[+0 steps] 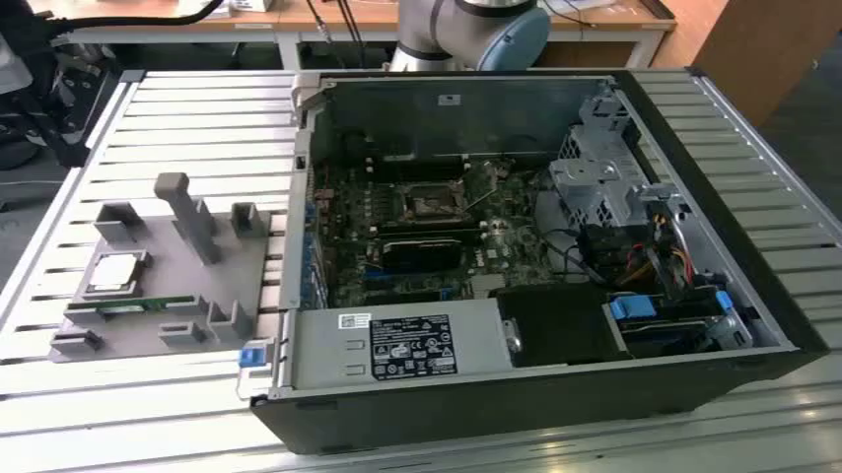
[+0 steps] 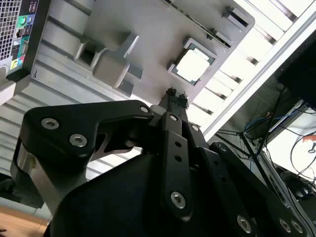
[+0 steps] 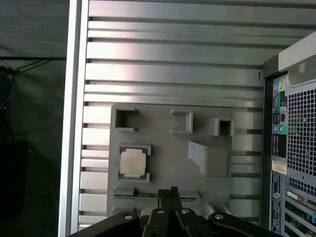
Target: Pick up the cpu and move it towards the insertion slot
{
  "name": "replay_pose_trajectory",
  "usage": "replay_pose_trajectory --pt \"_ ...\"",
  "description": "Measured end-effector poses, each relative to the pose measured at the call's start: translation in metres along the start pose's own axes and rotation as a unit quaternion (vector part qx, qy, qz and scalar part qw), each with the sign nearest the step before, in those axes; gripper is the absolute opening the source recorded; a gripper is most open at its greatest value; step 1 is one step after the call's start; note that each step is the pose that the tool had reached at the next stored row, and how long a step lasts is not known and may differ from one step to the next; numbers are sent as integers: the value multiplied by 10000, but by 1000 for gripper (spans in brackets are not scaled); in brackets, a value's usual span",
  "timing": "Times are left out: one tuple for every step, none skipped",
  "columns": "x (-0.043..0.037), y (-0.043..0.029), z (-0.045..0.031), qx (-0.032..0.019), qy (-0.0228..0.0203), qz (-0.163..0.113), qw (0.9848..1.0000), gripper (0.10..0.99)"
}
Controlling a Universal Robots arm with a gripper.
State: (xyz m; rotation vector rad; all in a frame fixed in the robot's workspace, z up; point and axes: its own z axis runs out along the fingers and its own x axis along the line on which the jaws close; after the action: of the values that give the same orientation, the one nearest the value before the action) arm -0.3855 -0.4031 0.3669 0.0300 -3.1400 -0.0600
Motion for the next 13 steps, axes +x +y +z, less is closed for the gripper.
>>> replay_pose_trajectory --pt "0 0 0 0 0 0 10000 106" --pt "0 0 0 0 0 0 10000 106" --pt "0 0 0 0 0 0 10000 106" --pt "0 0 0 0 0 0 10000 106" --pt "0 0 0 0 0 0 10000 106" --pt "4 0 -1 1 1 0 10000 106" --pt "15 0 0 0 0 0 10000 106" --pt "25 1 1 0 0 0 10000 106" --pt "37 1 1 0 0 0 10000 106" --pt "50 1 1 0 0 0 10000 106" --pt "62 1 2 0 0 0 10000 106" --pt "77 1 3 0 0 0 10000 106" --pt "94 2 3 0 0 0 10000 106"
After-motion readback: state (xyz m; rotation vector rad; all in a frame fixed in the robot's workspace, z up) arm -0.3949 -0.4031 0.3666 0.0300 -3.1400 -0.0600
